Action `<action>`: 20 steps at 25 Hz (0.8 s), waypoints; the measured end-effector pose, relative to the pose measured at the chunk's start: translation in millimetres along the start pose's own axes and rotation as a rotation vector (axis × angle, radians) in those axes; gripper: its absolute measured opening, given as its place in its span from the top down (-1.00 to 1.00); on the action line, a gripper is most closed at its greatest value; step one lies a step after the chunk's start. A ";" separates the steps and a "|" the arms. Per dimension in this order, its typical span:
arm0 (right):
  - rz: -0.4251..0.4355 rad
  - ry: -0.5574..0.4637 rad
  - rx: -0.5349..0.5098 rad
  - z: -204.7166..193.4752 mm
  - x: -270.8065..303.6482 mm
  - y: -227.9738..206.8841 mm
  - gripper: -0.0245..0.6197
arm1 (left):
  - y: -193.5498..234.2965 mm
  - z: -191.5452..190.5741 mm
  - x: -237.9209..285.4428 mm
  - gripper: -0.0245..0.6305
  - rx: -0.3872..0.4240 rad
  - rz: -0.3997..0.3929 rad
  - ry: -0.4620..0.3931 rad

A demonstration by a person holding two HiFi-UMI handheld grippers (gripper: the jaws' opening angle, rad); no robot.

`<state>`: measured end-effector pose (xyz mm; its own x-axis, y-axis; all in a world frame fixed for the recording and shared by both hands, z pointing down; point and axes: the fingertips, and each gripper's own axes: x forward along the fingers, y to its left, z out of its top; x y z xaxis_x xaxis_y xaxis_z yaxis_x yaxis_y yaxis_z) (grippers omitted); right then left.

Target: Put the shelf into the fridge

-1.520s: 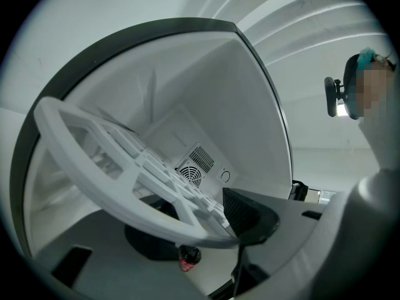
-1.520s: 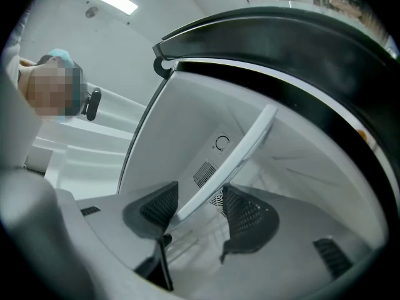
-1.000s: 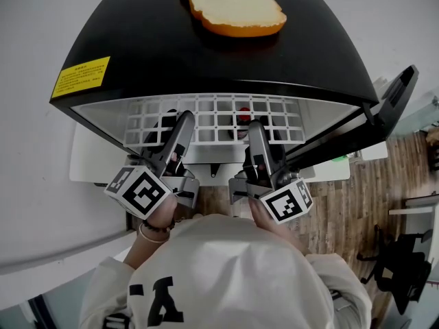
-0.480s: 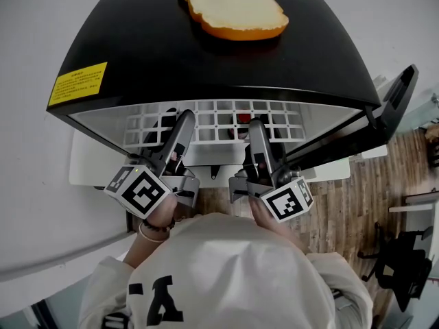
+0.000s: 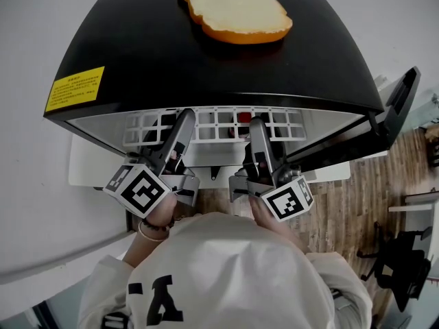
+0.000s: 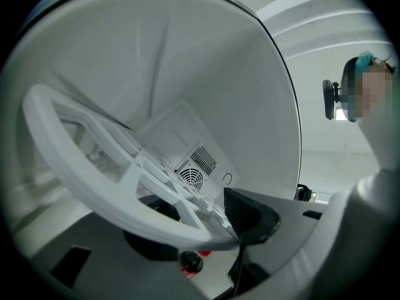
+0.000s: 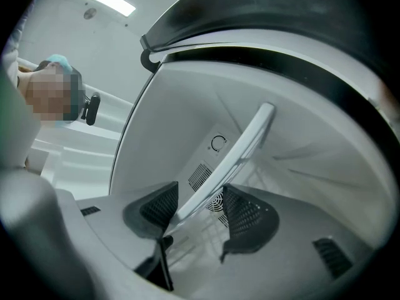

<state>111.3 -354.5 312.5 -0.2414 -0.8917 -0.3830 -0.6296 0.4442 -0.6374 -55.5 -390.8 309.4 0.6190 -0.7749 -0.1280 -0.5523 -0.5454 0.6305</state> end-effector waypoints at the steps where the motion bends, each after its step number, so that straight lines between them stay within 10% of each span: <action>1: 0.000 0.001 -0.001 -0.1 0.5 -0.2 0.22 | 0.3 0.2 0.4 0.30 -0.001 0.000 -0.001; 20: 0.002 0.014 -0.002 -0.3 10.3 -5.2 0.21 | 5.8 3.9 9.5 0.30 -0.009 0.003 -0.007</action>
<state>111.9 -366.1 312.1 -0.2527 -0.8919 -0.3750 -0.6304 0.4458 -0.6355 -55.0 -402.5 308.8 0.6133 -0.7788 -0.1317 -0.5488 -0.5401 0.6381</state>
